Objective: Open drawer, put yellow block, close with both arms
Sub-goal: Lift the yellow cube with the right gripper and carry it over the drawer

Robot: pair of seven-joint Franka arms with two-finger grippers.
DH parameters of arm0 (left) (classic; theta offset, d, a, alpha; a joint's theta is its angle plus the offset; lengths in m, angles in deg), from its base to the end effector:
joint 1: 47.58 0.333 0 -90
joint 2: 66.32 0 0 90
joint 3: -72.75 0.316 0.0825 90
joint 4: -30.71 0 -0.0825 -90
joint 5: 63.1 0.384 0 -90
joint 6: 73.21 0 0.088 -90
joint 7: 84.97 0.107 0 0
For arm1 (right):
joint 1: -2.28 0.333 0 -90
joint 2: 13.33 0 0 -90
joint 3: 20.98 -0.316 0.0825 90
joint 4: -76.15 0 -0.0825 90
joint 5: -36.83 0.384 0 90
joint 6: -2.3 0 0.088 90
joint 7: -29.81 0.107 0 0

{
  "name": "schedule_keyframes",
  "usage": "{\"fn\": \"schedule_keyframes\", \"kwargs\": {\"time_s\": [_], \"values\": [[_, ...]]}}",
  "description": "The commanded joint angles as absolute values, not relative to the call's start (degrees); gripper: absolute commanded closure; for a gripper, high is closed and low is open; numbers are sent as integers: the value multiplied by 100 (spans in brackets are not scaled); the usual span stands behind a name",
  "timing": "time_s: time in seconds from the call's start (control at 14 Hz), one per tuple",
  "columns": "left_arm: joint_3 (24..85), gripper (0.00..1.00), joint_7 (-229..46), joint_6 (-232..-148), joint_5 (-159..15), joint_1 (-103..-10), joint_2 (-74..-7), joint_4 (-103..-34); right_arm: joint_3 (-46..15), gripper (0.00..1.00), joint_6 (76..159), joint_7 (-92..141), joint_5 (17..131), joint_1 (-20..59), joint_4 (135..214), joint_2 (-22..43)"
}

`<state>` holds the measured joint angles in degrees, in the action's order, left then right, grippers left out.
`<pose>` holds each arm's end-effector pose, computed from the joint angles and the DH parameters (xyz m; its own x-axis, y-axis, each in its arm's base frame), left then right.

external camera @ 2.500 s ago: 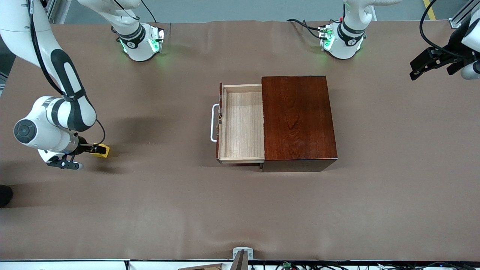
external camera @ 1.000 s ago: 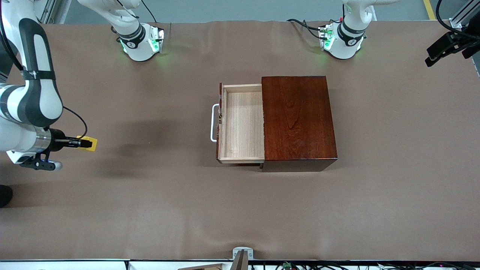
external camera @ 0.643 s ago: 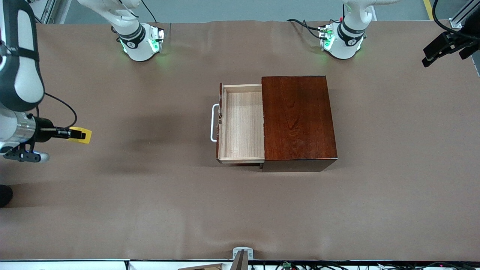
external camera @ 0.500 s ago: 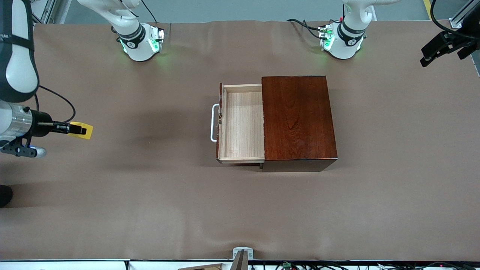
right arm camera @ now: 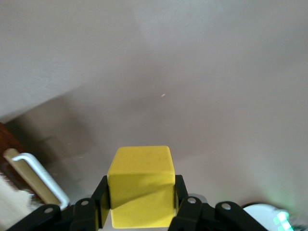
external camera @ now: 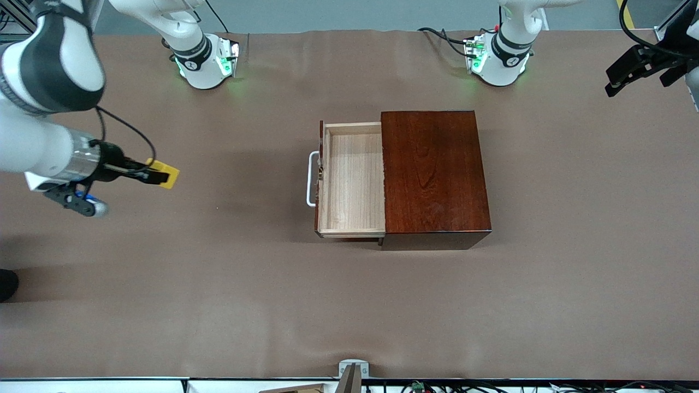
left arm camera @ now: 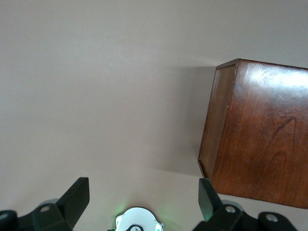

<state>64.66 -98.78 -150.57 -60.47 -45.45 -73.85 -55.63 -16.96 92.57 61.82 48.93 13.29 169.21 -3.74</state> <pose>0.4841 -0.0511 0.7029 0.9890 0.1477 -0.0103 0.1467 -0.9869 -0.0679 0.5828 0.0966 0.5061 0.8620 -0.4199 -0.2839 -0.4507 -0.8913 -0.0503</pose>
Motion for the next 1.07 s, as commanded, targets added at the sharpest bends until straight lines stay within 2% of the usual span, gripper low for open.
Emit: {"fn": "schedule_keyframes", "kwargs": {"time_s": [0.0, 0.64, 1.0], "values": [[6388, 0, -9974, -15082, -6126, -4521, -7396, -5551, -1641, 100, 9212, 7389, 4957, 1949, 16720, -366], [6265, 0, -10044, -15275, -6126, -4530, -7344, -5542, -1641, 100, 9914, 10168, 4983, 3321, 16650, 108], [5633, 0, -10764, -15337, -6126, -4538, -7151, -5534, -1633, 100, 9985, 11267, 5704, 3664, 16650, 302]]}}
